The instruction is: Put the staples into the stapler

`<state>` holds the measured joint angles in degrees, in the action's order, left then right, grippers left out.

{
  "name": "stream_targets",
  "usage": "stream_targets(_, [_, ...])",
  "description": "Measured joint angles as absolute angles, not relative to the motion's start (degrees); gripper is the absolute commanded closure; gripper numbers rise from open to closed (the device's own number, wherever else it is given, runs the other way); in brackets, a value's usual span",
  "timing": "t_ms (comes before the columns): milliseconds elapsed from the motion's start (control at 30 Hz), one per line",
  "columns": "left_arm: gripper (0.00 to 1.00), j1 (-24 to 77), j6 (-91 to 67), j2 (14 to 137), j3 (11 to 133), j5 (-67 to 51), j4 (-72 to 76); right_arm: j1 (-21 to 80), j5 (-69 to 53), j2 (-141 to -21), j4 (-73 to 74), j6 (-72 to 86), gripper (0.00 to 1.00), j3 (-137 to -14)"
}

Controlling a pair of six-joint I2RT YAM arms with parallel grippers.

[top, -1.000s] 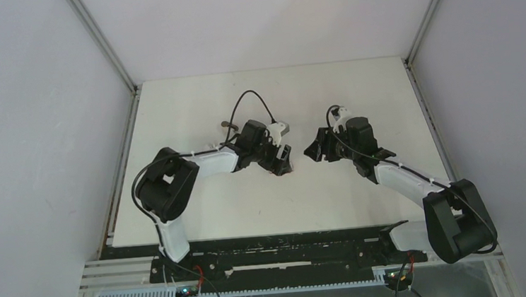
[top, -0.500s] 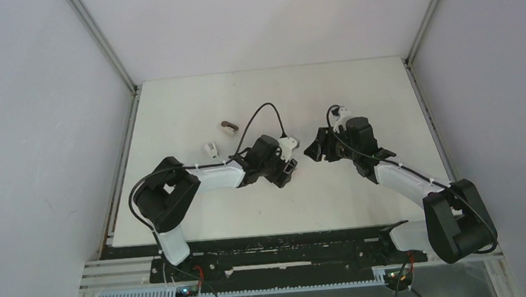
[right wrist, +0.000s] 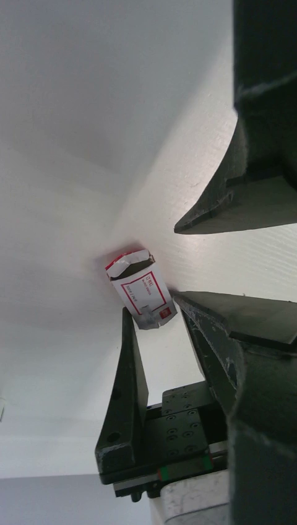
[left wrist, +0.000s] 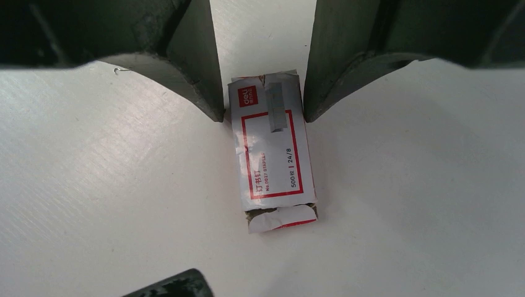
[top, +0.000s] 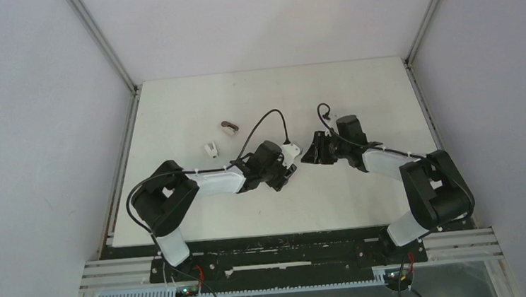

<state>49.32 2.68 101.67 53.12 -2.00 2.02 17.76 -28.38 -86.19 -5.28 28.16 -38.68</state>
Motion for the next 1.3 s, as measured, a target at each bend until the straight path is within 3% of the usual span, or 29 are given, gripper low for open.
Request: stream_targets(1300, [0.52, 50.52, 4.6, 101.12, 52.38, -0.93, 2.5, 21.06, -30.98, -102.17, -2.61, 30.2, 0.77, -48.56])
